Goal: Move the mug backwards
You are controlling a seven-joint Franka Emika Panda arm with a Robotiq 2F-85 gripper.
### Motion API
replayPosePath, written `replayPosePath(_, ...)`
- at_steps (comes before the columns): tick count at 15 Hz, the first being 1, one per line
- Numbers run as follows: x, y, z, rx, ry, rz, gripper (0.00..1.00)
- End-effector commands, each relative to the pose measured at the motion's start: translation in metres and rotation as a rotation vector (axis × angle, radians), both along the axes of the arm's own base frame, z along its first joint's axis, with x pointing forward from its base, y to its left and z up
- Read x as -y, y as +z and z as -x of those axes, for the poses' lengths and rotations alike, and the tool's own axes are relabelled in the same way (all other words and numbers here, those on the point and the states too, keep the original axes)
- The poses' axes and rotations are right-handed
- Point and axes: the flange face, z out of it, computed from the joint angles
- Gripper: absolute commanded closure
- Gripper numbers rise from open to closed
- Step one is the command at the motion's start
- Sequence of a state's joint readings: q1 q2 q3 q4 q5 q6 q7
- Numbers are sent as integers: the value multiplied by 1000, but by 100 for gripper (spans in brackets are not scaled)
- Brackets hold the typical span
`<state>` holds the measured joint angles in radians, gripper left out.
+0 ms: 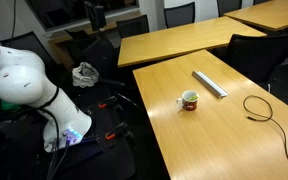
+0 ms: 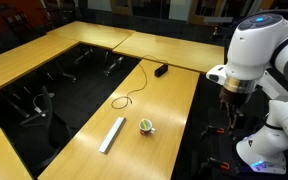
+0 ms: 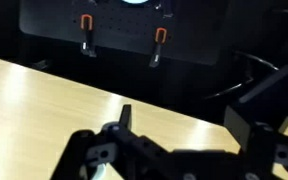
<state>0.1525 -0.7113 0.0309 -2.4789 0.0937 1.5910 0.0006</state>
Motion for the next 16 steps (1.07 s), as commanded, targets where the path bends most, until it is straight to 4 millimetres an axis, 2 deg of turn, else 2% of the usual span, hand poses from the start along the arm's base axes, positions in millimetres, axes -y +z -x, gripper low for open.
replayPosePath(1,0,0,0,-1,0,0,0)
replayPosePath(7,0,0,0,-1,0,0,0)
replayPosePath(11,12,-27,-38,89,-71,-28,0)
replayPosePath(14,26,-62,-78,194,-137,-52,0)
replayPosePath(16,30,-91,-105,269,-70,-39,0)
